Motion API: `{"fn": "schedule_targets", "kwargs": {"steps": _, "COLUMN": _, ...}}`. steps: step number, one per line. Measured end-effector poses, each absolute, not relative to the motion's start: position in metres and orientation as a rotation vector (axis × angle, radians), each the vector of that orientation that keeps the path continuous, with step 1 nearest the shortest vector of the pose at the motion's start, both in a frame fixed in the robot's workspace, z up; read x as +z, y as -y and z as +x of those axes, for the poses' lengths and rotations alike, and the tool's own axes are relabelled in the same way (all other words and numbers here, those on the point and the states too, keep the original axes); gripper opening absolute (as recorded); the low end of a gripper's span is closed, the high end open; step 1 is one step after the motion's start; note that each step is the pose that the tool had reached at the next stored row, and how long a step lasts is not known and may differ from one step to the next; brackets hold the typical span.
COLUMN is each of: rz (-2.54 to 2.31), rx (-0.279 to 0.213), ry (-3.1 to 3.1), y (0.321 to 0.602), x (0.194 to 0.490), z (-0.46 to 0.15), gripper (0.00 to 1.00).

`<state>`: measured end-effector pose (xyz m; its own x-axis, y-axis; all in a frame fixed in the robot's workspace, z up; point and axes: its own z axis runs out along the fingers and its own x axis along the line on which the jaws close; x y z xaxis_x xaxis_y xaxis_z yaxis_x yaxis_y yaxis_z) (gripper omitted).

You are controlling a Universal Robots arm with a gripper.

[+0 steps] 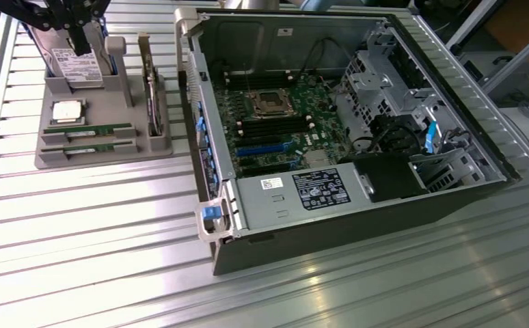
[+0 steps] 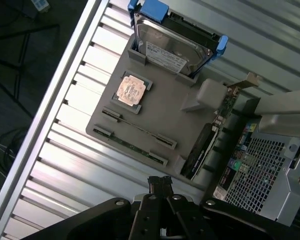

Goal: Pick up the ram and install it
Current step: 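Pick up the ram and move it above insertion slot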

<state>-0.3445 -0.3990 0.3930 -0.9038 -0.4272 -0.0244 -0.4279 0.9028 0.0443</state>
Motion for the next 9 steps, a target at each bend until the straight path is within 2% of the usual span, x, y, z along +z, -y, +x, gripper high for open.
{"fn": "schedule_targets", "kwargs": {"steps": 9, "rz": -0.740, "rx": 0.076, "ry": -3.039, "y": 0.3989, "x": 0.3929, "z": -0.3445, "gripper": 0.11}}
